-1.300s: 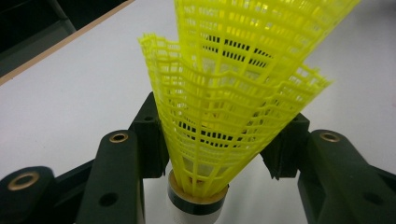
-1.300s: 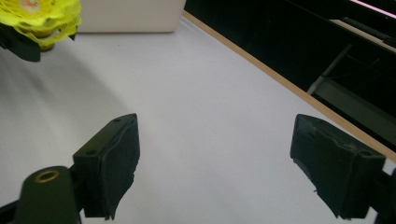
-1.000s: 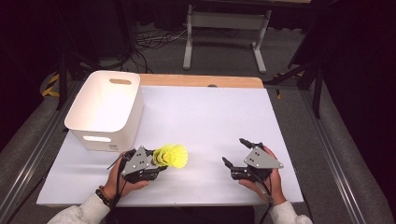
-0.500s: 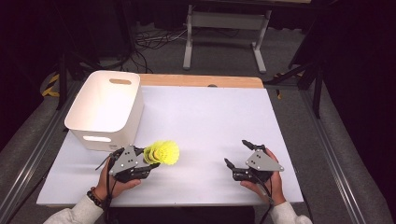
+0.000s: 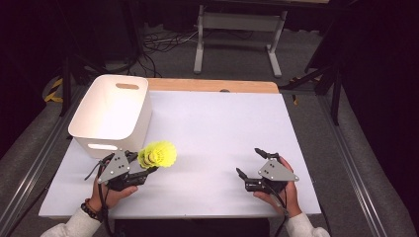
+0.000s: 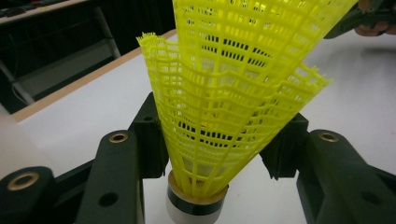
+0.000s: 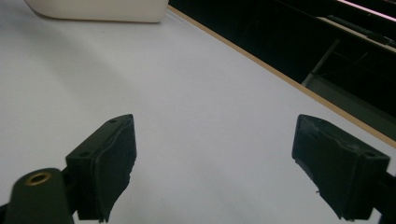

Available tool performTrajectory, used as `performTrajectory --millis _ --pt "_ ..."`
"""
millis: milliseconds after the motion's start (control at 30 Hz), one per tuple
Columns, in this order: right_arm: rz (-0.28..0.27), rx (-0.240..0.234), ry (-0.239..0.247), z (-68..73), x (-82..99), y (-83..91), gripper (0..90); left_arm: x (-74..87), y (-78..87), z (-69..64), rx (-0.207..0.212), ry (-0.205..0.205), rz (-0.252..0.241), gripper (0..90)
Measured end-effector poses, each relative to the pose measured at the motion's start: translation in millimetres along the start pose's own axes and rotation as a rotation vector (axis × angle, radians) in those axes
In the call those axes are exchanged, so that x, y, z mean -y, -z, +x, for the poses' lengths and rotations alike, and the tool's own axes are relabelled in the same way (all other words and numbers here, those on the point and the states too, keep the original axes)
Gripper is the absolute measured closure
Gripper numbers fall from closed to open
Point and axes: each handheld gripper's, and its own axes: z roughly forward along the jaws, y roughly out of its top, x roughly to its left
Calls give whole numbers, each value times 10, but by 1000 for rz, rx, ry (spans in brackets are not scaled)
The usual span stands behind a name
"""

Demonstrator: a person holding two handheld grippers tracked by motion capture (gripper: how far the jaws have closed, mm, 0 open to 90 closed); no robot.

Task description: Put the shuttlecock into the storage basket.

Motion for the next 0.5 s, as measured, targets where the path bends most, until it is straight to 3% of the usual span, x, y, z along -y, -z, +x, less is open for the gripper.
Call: performTrajectory --millis 400,500 --pt "6 -8 5 19 -10 -8 151 34 167 114 -52 34 -18 510" --pt "10 -8 8 24 -8 -13 150 51 200 148 -72 25 -14 510"
